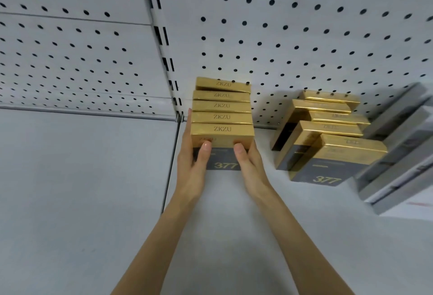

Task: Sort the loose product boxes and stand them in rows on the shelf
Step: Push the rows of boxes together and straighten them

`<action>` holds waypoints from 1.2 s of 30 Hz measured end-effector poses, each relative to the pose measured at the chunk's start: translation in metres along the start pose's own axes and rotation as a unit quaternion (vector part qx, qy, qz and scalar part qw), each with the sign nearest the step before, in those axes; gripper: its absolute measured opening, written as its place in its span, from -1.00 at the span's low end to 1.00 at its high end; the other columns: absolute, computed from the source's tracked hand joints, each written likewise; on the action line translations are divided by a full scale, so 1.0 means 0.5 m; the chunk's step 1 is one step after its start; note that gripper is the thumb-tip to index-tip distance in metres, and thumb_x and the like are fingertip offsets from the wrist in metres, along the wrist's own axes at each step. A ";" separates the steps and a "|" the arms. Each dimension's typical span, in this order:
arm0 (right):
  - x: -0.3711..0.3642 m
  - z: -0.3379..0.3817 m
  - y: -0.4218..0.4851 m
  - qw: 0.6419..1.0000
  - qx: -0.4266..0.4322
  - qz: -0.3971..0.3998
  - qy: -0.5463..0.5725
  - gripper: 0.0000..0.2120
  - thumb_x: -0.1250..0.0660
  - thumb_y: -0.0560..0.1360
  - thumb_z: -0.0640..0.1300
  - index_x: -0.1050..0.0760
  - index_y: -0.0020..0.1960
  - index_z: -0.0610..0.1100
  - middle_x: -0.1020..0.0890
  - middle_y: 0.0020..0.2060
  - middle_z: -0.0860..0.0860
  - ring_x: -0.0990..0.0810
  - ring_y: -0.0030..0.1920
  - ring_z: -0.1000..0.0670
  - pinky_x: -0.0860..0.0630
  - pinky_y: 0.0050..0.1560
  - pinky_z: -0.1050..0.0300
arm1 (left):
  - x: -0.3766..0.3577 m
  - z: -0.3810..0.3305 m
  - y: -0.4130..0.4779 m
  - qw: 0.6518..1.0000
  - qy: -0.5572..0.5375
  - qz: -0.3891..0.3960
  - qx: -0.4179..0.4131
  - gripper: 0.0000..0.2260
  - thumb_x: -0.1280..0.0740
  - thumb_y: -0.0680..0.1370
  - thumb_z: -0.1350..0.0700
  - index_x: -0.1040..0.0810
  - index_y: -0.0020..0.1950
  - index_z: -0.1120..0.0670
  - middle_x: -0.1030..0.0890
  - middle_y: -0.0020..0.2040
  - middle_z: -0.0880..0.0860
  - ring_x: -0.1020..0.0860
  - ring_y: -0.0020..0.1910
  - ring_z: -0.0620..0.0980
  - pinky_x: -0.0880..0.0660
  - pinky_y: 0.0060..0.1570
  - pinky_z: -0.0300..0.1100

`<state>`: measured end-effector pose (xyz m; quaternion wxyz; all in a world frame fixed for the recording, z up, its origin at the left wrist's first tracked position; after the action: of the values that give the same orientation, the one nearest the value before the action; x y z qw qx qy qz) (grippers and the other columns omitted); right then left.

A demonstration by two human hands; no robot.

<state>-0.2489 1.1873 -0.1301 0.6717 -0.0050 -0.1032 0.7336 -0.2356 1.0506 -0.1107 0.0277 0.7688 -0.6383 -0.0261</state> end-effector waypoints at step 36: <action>-0.010 0.002 0.023 0.986 0.096 -0.020 -0.136 -0.06 0.06 0.34 0.60 -0.07 0.54 0.05 -0.36 0.42 0.06 -0.37 0.39 -0.02 -0.35 0.34 -0.21 | 0.025 0.002 0.013 0.999 0.030 -0.025 0.012 -0.34 -0.10 0.48 -0.30 -0.37 0.43 0.09 -0.57 0.22 -0.14 -0.50 0.21 -0.24 -0.41 0.14 -0.41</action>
<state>-0.2598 1.1816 -0.1316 0.6630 0.1612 -0.1232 0.7206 -0.2395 1.0371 -0.1112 0.0365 0.7850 -0.6184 0.0037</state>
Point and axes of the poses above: each hand's wrist, its own y-axis towards the middle knuckle, its own x-axis out of the back of the hand, z = x × y, the point moved 8 cm from there along y, towards the middle knuckle
